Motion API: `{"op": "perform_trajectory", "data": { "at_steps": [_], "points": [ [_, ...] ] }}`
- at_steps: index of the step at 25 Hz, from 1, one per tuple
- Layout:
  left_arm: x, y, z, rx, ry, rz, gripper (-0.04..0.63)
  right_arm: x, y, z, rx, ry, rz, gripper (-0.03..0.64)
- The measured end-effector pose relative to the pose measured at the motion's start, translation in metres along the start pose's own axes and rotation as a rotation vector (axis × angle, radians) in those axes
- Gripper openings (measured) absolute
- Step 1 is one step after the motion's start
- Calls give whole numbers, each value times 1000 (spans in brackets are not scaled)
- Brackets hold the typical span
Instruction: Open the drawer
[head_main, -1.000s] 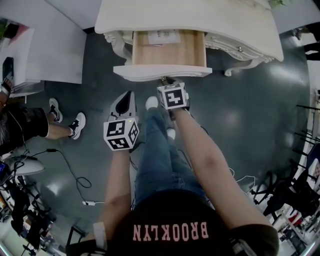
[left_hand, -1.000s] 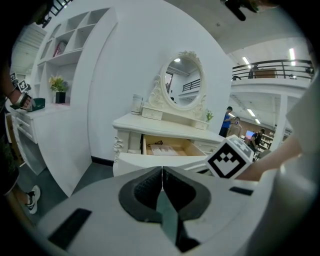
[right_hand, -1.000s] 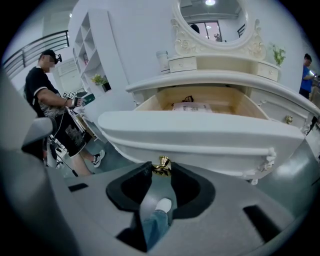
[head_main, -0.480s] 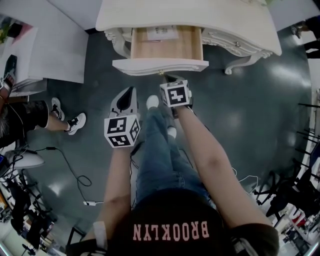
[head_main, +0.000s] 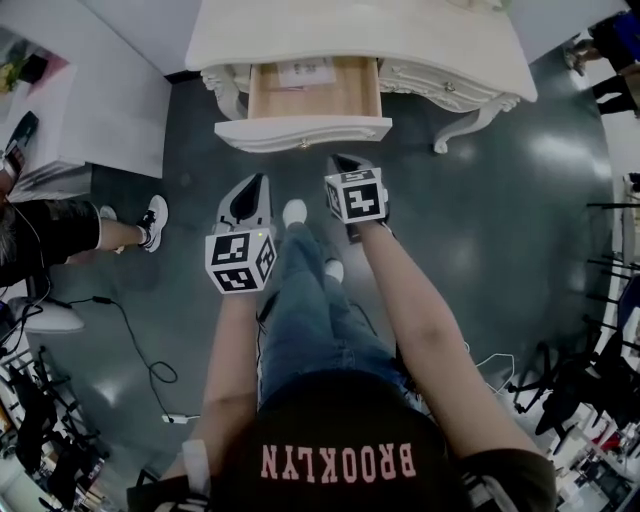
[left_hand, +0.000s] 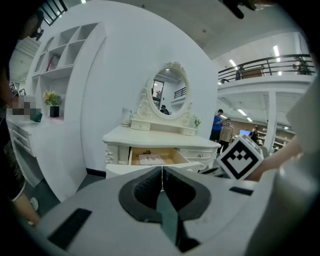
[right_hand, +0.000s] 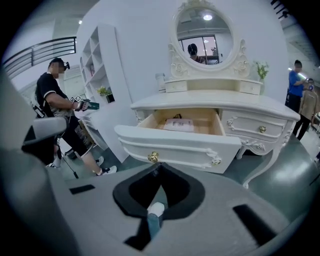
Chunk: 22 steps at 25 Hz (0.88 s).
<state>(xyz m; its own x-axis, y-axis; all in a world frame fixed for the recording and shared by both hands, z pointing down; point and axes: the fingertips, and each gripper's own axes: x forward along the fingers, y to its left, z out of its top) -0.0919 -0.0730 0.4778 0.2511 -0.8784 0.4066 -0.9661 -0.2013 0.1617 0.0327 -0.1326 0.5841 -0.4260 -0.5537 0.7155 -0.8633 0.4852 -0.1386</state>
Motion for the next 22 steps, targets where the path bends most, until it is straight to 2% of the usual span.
{"op": "perform_trajectory", "data": {
  "at_steps": [10,16,22],
  "points": [
    [-11,-17,18,19,-47,-33,6,-61,-6,30,-54,-145,-20,-3],
    [-14,-31,45,48,-88,-62,6,-99,-1,52,-53,-230,-12,-3],
    [-25,-34,77,75,-144,-68,6,-142,13,85,-108,-318,22,-3]
  ]
}}
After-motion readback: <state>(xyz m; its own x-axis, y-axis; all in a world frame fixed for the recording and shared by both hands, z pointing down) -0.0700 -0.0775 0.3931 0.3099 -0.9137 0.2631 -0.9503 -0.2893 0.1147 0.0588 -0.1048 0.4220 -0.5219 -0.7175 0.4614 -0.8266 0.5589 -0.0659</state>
